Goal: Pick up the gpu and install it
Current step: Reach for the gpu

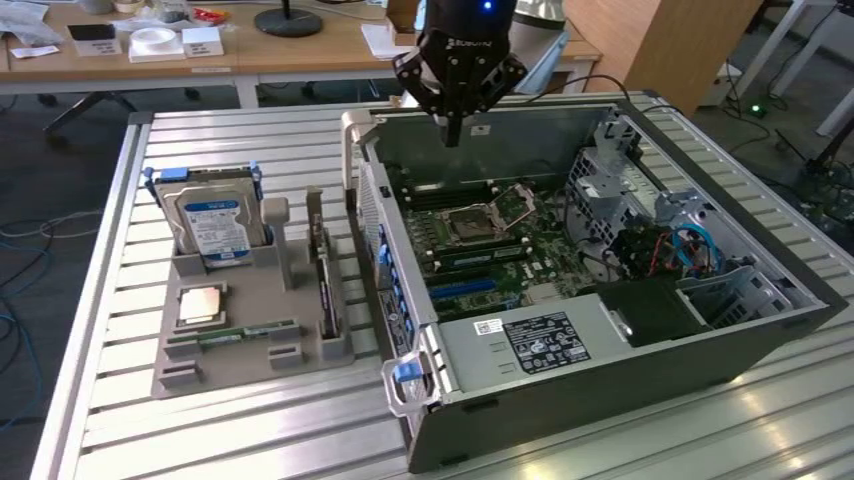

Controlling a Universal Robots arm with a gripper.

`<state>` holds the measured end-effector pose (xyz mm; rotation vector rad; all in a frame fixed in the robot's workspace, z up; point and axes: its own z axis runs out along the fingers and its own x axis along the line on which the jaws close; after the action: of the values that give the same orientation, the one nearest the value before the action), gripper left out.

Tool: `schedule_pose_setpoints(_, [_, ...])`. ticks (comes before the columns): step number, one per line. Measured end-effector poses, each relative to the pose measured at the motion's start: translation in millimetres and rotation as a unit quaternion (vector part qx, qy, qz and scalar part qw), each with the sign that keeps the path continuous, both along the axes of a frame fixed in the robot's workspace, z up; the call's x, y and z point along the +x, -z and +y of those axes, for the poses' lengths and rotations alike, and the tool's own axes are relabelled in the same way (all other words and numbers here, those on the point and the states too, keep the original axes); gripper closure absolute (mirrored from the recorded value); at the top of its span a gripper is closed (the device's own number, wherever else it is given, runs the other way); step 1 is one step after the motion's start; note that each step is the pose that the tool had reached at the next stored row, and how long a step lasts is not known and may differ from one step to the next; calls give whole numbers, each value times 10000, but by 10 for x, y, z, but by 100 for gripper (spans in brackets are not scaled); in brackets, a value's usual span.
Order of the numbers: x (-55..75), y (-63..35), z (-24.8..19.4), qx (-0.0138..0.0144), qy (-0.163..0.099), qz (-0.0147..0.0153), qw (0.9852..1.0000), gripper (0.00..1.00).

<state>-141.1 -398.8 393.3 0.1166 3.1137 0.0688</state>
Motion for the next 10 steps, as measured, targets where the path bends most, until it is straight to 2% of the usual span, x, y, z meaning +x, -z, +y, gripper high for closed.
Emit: schedule_pose_setpoints(10, [-211,1,0,0,0,0,10000,89])
